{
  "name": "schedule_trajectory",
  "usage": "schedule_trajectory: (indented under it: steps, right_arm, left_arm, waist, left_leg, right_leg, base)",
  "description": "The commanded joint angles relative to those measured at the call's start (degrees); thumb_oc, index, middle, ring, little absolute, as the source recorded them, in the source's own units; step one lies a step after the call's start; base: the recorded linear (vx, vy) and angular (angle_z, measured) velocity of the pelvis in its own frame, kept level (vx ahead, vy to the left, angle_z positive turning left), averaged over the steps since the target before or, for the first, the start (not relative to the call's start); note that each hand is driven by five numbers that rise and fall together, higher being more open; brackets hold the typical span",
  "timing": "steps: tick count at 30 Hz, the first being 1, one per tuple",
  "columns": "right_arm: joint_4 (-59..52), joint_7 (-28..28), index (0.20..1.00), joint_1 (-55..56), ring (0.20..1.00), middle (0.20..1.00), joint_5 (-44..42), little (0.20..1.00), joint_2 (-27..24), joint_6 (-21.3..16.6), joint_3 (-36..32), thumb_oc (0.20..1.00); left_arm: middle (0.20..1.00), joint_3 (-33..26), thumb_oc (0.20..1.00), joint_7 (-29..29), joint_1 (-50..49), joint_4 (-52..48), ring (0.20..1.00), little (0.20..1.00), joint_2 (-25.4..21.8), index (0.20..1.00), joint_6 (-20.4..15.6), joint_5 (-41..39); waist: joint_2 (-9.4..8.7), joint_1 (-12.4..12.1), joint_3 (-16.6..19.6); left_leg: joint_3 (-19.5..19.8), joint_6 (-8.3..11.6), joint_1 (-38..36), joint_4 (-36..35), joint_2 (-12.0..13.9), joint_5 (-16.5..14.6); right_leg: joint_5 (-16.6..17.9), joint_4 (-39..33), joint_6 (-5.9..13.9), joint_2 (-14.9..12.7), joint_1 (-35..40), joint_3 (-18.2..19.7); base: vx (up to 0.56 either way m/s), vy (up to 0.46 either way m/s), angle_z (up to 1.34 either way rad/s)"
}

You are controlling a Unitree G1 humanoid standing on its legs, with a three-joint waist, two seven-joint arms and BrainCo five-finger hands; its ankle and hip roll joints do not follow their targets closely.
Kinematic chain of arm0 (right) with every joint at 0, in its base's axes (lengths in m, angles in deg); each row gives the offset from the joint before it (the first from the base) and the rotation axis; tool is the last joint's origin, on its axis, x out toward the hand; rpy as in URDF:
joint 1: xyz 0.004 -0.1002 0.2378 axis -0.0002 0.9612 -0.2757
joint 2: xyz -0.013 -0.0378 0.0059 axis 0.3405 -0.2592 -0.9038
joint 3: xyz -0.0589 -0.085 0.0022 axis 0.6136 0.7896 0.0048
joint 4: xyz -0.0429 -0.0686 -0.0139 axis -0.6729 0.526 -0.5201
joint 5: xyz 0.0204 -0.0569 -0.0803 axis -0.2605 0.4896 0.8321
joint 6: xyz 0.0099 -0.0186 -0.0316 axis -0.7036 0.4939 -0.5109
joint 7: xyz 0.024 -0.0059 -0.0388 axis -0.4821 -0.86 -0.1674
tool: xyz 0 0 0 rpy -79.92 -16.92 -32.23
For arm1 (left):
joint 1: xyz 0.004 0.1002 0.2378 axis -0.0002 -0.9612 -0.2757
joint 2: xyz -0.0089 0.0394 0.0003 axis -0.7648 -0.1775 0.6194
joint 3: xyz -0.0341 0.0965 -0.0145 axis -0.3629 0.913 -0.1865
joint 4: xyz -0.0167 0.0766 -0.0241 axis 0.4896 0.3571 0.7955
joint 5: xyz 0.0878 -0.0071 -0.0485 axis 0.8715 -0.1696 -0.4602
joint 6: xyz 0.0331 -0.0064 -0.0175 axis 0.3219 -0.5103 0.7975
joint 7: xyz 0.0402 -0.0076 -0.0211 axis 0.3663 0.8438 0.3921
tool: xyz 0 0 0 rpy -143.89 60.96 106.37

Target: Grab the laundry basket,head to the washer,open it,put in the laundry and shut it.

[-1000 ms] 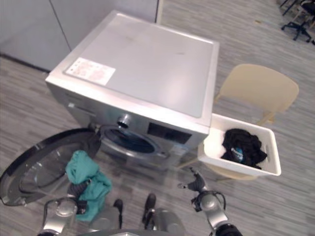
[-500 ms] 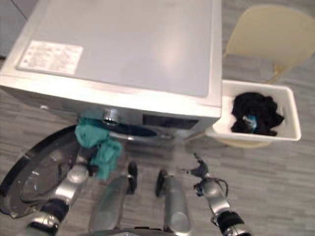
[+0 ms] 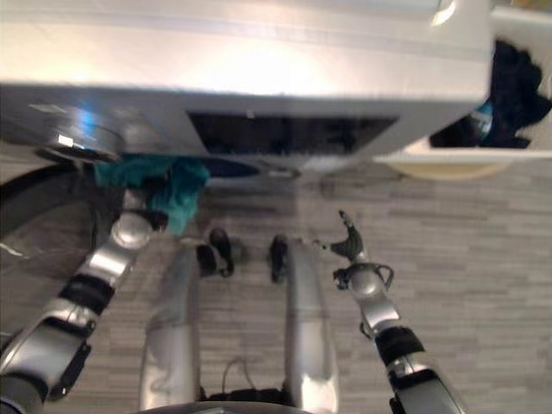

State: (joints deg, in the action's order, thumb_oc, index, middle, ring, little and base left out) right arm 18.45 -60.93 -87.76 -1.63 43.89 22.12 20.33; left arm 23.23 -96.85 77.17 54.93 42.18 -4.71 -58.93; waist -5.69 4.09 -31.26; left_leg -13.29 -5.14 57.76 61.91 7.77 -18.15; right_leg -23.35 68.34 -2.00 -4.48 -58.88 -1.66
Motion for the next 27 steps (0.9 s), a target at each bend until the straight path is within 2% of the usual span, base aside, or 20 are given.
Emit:
schedule_trajectory:
  steps: [1, 2, 3, 4, 8, 9, 10, 11, 13, 18, 19, 21, 23, 24, 27]
  right_arm:
    - [-4.1, 1.8, 1.000, 5.9, 1.000, 1.000, -2.8, 1.000, -0.9, -2.8, -0.5, 1.000]
    - [-4.5, 1.8, 1.000, 5.8, 1.000, 1.000, -3.3, 1.000, -1.4, -3.8, -0.1, 1.000]
    - [-4.4, 1.8, 1.000, 5.7, 1.000, 1.000, -3.3, 1.000, -1.4, -3.8, -0.2, 1.000]
    - [-5.3, 1.4, 1.000, 5.3, 1.000, 1.000, -3.8, 1.000, -2.4, -5.0, 0.2, 1.000]
    - [-6.4, 0.9, 1.000, 4.3, 1.000, 1.000, -4.2, 1.000, -3.9, -6.6, 0.6, 1.000]
    - [-6.8, 0.6, 1.000, 4.1, 1.000, 1.000, -4.3, 1.000, -4.4, -6.8, 0.7, 1.000]
    - [-7.1, 0.4, 1.000, 3.7, 1.000, 1.000, -4.5, 1.000, -5.1, -7.1, 0.9, 1.000]
    - [-7.3, -0.1, 1.000, 2.7, 1.000, 1.000, -5.0, 1.000, -6.4, -7.6, 1.5, 1.000]
    - [-7.8, -0.9, 1.000, 1.9, 1.000, 1.000, -5.7, 1.000, -7.2, -7.5, 1.6, 1.000]
    - [-7.8, -1.1, 1.000, 2.4, 1.000, 1.000, -6.1, 1.000, -7.7, -7.2, 1.1, 1.000]
    - [-7.7, -1.2, 1.000, 2.5, 1.000, 1.000, -5.1, 1.000, -7.6, -7.0, 1.5, 1.000]
    - [-5.7, -0.6, 1.000, 1.5, 1.000, 1.000, -4.0, 1.000, -7.5, -6.5, 2.4, 1.000]
    - [-5.5, -0.4, 1.000, 1.6, 1.000, 1.000, -4.0, 1.000, -7.3, -6.4, 2.4, 1.000]
    - [-4.6, 0.0, 1.000, 2.3, 1.000, 1.000, -4.6, 1.000, -6.2, -5.9, 1.6, 1.000]
    - [-2.6, 0.4, 1.000, 3.8, 1.000, 1.000, -4.7, 1.000, -4.4, -4.8, 0.5, 1.000]
  left_arm:
    - [0.200, 2.4, 0.200, -6.1, 9.4, 1.2, 0.200, 0.200, -1.0, 0.200, -2.6, 1.4]
    - [0.200, 4.2, 0.200, -7.5, 15.9, 3.9, 0.200, 0.200, -3.8, 0.200, -2.3, 1.8]
    - [0.200, 4.4, 0.200, -7.5, 16.3, 4.2, 0.200, 0.200, -3.8, 0.200, -2.4, 1.7]
    - [0.200, 6.6, 0.200, -8.7, 23.7, 8.9, 0.200, 0.200, -6.7, 0.200, -2.1, 2.6]
    - [0.200, 11.1, 0.200, -10.2, 34.4, 14.9, 0.200, 0.200, -10.5, 0.200, -1.3, 3.7]
    - [0.542, 12.4, 0.542, -9.9, 36.6, 16.2, 0.542, 0.542, -11.4, 0.542, -1.2, 3.9]
    - [1.000, 14.3, 1.000, -9.4, 39.5, 18.6, 1.000, 1.000, -12.6, 1.000, -0.9, 4.5]
    - [1.000, 18.0, 1.000, -7.7, 44.4, 23.8, 1.000, 1.000, -14.4, 1.000, -0.1, 5.9]
    - [1.000, 20.0, 1.000, -5.3, 46.8, 27.4, 1.000, 1.000, -15.4, 1.000, 0.5, 6.0]
    - [1.000, 20.6, 1.000, -3.6, 46.0, 25.6, 1.000, 1.000, -16.1, 1.000, 0.7, 7.5]
    - [1.000, 19.7, 1.000, -3.2, 44.3, 23.5, 1.000, 1.000, -15.8, 1.000, 0.5, 7.8]
    - [1.000, 15.3, 1.000, -3.6, 37.1, 19.6, 1.000, 1.000, -11.5, 1.000, 0.1, 7.3]
    - [1.000, 13.8, 1.000, -3.9, 34.4, 18.2, 1.000, 1.000, -10.5, 1.000, 0.1, 6.9]
    - [1.000, 9.7, 1.000, -4.1, 26.7, 14.7, 1.000, 1.000, -8.0, 1.000, -0.3, 6.2]
    - [1.000, 3.7, 1.000, -3.3, 13.1, 9.0, 1.000, 1.000, -4.3, 1.000, -0.7, 5.2]
  waist:
    - [2.05, 1.3, 5.6]
    - [2.10, 2.3, 5.2]
    - [2.08, 2.3, 5.2]
    - [2.03, 3.4, 5.0]
    - [1.78, 4.5, 4.6]
    - [1.77, 4.6, 4.5]
    - [1.79, 4.9, 4.6]
    - [2.02, 5.4, 4.4]
    - [2.11, 5.5, 4.3]
    - [2.76, 4.8, 4.0]
    - [3.00, 4.4, 4.3]
    - [2.94, 3.3, 5.1]
    - [2.94, 3.0, 5.3]
    - [2.75, 2.0, 5.8]
    - [2.55, 0.7, 6.5]
  left_leg:
    - [6.6, -0.09, 4.7, -0.1, -0.7, -1.1]
    - [7.5, -0.21, 7.3, 2.1, -0.6, -1.1]
    - [7.6, -0.21, 7.6, 2.4, -0.6, -1.2]
    - [8.2, -0.05, 9.9, 4.2, -0.2, -1.4]
    - [8.6, 0.37, 12.6, 5.6, 0.2, -1.3]
    - [8.5, 0.48, 13.4, 5.9, 0.3, -1.2]
    - [8.6, 0.54, 14.5, 6.3, 0.4, -1.1]
    - [8.8, 0.68, 16.0, 6.7, 0.7, -0.7]
    - [9.1, 0.71, 17.1, 6.9, 1.1, -0.3]
    - [9.4, 0.85, 17.9, 6.7, 1.1, 0.3]
    - [9.6, 0.93, 17.5, 6.1, 0.9, 0.6]
    - [10.0, 1.52, 15.2, 3.3, 0.1, 1.5]
    - [10.0, 1.71, 14.3, 2.4, 0.0, 1.7]
    - [9.5, 2.39, 11.0, -0.9, -0.4, 2.2]
    - [8.3, 3.33, 4.5, -7.2, -1.5, 3.6]
  right_leg:
    - [-1.1, -4.3, 0.24, -0.9, -1.7, -2.2]
    - [-1.6, -1.9, -0.10, -0.9, -4.0, -1.8]
    - [-1.7, -1.7, -0.11, -0.9, -4.3, -1.9]
    - [-2.3, 0.5, -0.42, -0.9, -6.6, -1.5]
    - [-2.3, 2.5, -0.77, -0.6, -9.8, -1.2]
    - [-2.1, 2.6, -0.76, -0.4, -10.5, -1.2]
    - [-1.9, 2.8, -0.69, -0.2, -11.4, -1.2]
    - [-1.4, 2.9, -0.47, 0.4, -12.8, -1.1]
    - [-0.9, 2.8, -0.29, 0.6, -13.7, -1.1]
    - [0.0, 2.1, 0.16, 0.6, -14.0, -1.7]
    - [0.1, 1.6, 0.27, 0.7, -13.6, -2.0]
    - [0.7, -0.8, 0.20, 0.6, -11.6, -2.7]
    - [0.7, -1.4, 0.11, 0.5, -10.9, -2.8]
    - [0.7, -4.0, -0.13, 0.1, -8.2, -3.1]
    - [1.2, -9.2, -0.14, 0.0, -2.4, -3.4]
  base:
    - [-0.07, -0.041, -0.22]
    - [-0.04, -0.037, -0.08]
    - [-0.05, -0.055, 0.07]
    - [-0.03, -0.038, 0.04]
    - [-0.02, -0.015, -0.02]
    - [-0.06, -0.014, -0.10]
    - [-0.08, 0.001, -0.09]
    - [-0.07, 0.002, -0.05]
    - [-0.05, 0.001, -0.12]
    - [-0.03, -0.007, -0.13]
    - [-0.03, -0.057, 0.06]
    - [-0.05, -0.093, 0.06]
    - [-0.04, -0.051, 0.16]
    - [-0.04, -0.053, 0.24]
    - [-0.03, -0.048, 0.18]
